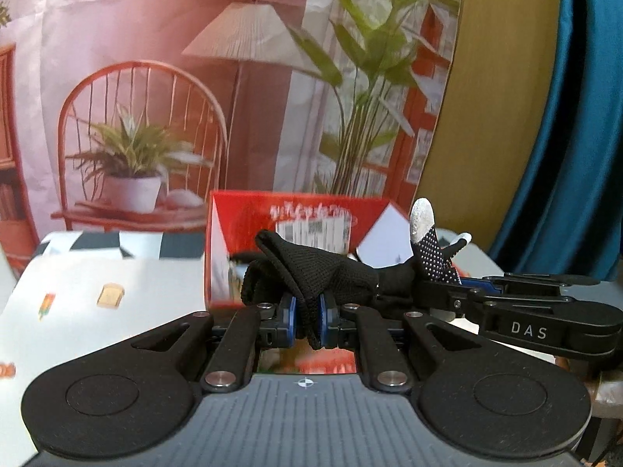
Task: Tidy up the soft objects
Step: 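Carry the gloves over the red box, then lower the gloves into the box and open both grippers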
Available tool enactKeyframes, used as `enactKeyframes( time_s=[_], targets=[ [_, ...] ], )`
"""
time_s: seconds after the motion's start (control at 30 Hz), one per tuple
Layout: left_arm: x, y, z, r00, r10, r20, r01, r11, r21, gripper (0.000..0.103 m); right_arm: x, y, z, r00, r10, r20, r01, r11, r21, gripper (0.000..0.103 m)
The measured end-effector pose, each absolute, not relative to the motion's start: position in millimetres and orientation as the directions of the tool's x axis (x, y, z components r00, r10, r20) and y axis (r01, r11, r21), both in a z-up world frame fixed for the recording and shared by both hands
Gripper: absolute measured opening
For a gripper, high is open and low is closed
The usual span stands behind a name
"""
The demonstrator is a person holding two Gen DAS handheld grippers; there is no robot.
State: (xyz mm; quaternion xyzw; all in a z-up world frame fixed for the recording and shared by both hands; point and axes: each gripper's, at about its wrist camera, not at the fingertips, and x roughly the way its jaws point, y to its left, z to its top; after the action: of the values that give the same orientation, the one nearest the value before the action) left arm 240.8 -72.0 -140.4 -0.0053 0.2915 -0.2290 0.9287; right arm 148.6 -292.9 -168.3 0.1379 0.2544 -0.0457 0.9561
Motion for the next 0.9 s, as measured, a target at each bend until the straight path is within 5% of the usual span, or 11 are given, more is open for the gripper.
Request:
enactKeyframes(
  time_s=[0.3,0.9],
  targets=[
    [315,-98,-147,0.650,-0.458,-0.607,0.431,0.880,-0.201,0.012,213,-334,-159,0.835,-0.047,-0.548,0.176,0.967,0.185,0.018],
    [402,-131,-232,0.394,-0.380,-0.837,0.408,0.888,-0.211,0.013,294,-381,-251,0.591,0.009,-0.807,0.292,0.930,0.224,0.018]
  ],
)
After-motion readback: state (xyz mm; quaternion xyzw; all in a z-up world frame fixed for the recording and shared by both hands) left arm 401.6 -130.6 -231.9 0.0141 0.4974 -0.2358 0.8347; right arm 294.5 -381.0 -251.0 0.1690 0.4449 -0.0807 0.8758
